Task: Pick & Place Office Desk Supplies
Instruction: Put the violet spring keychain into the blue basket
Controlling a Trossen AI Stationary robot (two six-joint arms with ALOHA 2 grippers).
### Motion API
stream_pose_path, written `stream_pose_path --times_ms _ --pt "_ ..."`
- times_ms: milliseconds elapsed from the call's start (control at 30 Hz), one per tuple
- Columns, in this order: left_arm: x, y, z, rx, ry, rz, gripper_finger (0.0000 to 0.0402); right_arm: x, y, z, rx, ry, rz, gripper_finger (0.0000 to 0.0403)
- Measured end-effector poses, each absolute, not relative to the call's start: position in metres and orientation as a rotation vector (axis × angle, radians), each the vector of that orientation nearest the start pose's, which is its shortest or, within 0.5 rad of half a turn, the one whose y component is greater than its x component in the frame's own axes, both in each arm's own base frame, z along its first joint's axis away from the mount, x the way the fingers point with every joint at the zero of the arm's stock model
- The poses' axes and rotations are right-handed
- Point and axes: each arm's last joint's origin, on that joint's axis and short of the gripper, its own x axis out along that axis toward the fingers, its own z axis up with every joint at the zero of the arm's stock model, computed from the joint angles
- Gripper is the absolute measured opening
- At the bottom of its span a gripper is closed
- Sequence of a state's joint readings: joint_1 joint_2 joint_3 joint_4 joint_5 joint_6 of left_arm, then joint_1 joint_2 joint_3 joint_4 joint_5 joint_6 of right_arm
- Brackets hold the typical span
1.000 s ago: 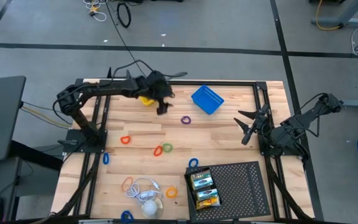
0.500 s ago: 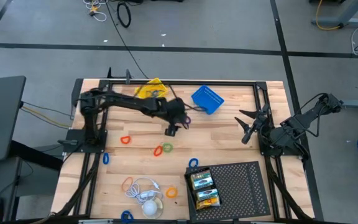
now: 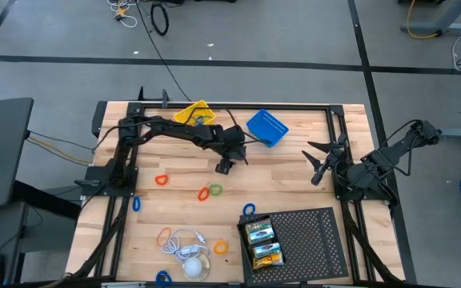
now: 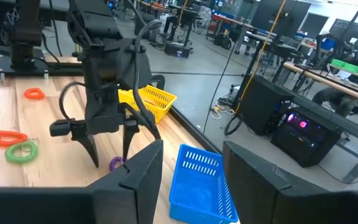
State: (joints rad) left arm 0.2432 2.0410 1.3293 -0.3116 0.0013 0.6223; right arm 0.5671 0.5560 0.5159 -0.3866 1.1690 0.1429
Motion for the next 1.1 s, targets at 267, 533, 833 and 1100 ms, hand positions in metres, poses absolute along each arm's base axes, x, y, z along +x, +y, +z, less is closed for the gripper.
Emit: stream_pose_path --times_ms 267,533,833,1100 --pt "0.405 0.103 0.135 0.442 1.037 -0.094 0.0167 0.111 0.039 0.260 -0.189 0.235 -0.608 0.0176" --pt "0.406 0.103 0.131 0.398 1.050 -0.044 0.0021 0.111 0.039 0.260 -0.189 0.235 -0.608 0.0176" --pt "0.399 0.093 0.149 0.437 1.129 0.170 0.0004 0.111 0.039 0.260 -0.191 0.237 -0.602 0.0176" --pt "0.397 0.083 0.179 0.537 1.065 0.231 0.0004 0.112 0.040 0.260 -0.190 0.240 -0.592 0.0176"
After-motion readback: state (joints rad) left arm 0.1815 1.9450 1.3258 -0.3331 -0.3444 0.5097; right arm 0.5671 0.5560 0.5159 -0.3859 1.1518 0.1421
